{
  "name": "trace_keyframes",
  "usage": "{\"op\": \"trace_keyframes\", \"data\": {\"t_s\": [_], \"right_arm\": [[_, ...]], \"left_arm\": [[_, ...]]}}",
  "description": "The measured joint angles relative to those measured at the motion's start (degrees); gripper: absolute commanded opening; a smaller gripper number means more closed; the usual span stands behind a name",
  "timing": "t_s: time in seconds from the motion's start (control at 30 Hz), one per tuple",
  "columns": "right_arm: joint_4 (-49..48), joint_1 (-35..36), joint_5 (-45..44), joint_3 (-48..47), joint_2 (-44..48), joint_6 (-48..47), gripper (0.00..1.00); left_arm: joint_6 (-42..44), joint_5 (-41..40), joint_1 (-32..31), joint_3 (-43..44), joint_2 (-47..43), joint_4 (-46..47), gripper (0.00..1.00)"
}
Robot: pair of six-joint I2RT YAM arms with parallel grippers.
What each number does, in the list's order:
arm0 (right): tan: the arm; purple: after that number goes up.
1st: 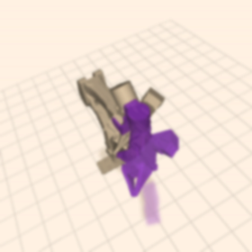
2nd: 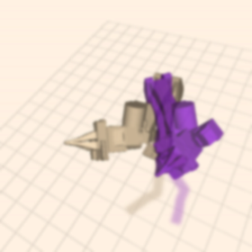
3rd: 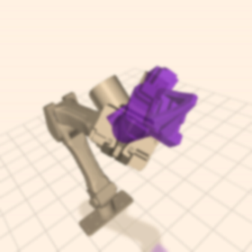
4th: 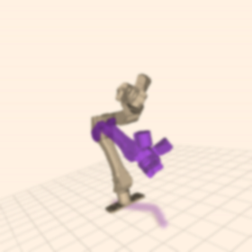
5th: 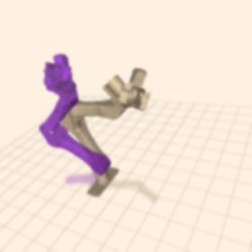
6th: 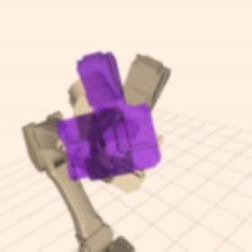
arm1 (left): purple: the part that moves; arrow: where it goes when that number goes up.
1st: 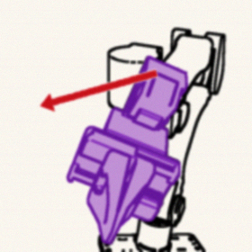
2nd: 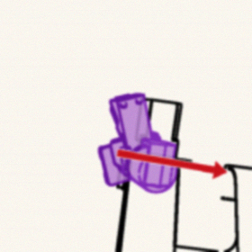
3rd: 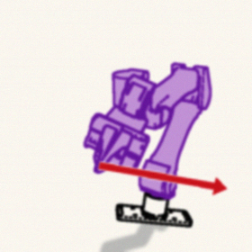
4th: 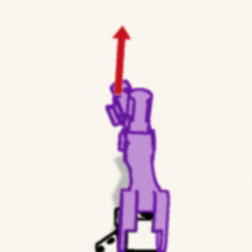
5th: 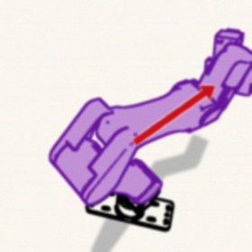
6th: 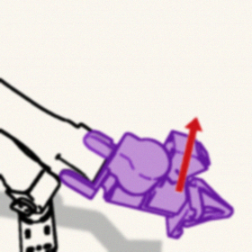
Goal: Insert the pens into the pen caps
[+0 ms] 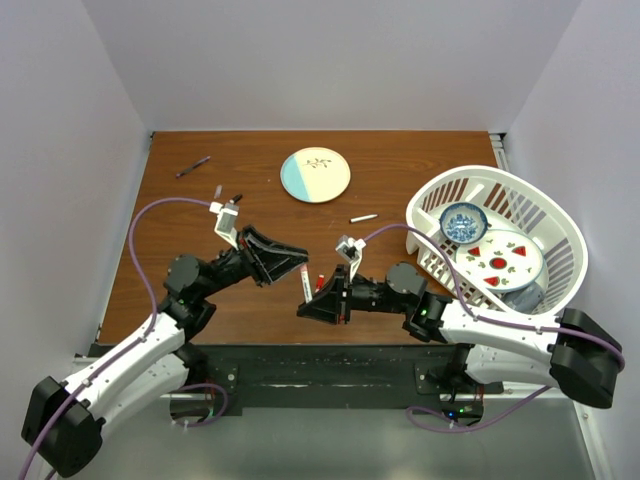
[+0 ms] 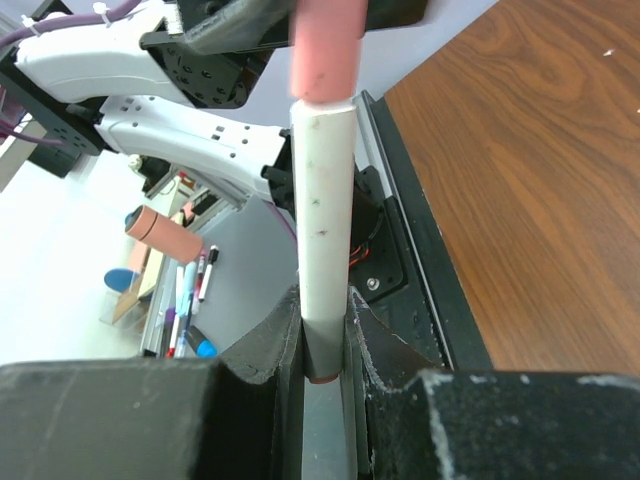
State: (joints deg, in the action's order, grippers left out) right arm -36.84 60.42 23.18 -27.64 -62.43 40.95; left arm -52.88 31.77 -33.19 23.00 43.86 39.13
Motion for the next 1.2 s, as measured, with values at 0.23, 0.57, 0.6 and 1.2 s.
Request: {"op": "trace_keyframes", "data": {"t_s": [0.23, 0.57, 0.6, 1.2], "right_arm": [[1.0, 0.3, 0.4, 0.0, 1.0, 0.1, 0.0], [15.8, 1.3, 0.0, -5.2, 1.7, -5.5, 0.0], [17.6, 1.3, 0.0, -6.3, 1.6, -6.2, 0.0], [30.3, 0.5, -0.3, -20.1, -4.8, -10.4, 0.0]], "left_arm": [[-6.3, 2.8, -0.1, -3.7, 2.1, 12.4, 0.0], [-13.2, -0.7, 0.1, -12.9, 0.4, 22.4, 0.0], [-13.8, -1.4, 0.1, -13.8, 0.4, 23.9, 0.0], [-16.3, -11.6, 0.8, -17.7, -2.1, 32.4, 0.0]]}}
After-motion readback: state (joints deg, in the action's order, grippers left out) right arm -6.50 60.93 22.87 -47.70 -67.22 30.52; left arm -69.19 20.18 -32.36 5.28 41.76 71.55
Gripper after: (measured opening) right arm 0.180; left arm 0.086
